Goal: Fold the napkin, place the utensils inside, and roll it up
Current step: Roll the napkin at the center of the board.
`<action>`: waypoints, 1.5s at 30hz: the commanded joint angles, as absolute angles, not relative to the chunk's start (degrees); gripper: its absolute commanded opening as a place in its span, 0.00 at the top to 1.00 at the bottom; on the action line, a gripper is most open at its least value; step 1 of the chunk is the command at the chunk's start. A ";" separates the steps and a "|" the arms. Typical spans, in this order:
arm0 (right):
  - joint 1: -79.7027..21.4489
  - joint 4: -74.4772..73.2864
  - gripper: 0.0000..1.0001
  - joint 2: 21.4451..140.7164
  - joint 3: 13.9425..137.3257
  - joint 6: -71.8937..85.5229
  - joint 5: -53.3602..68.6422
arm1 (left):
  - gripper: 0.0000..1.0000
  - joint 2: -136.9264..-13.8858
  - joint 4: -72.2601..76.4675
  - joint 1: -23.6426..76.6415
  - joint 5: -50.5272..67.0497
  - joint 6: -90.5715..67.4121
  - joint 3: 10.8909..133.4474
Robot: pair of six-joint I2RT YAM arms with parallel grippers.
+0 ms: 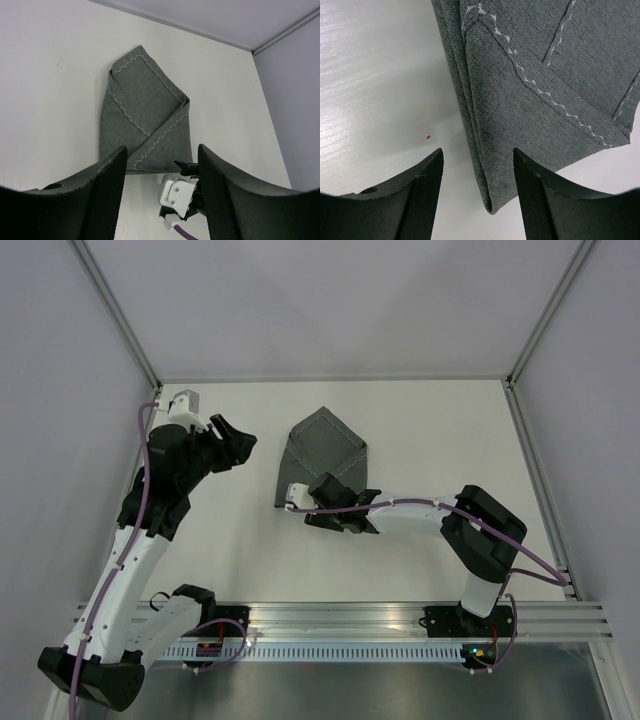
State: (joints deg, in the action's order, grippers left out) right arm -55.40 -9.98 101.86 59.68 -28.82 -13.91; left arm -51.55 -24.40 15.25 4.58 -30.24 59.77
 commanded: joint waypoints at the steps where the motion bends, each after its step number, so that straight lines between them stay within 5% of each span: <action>1: -55.72 -8.44 0.36 103.09 61.61 -30.32 -16.61 | 0.36 -51.94 -25.31 15.38 4.31 -27.51 61.61; 45: -46.76 -8.17 0.40 107.93 59.84 -32.52 -0.97 | 0.37 -57.30 -1.34 17.66 4.75 -31.90 33.59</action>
State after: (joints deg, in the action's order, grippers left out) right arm -47.75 -2.72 104.92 58.78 -33.28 -4.78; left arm -56.60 -8.25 16.67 4.80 -29.54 36.27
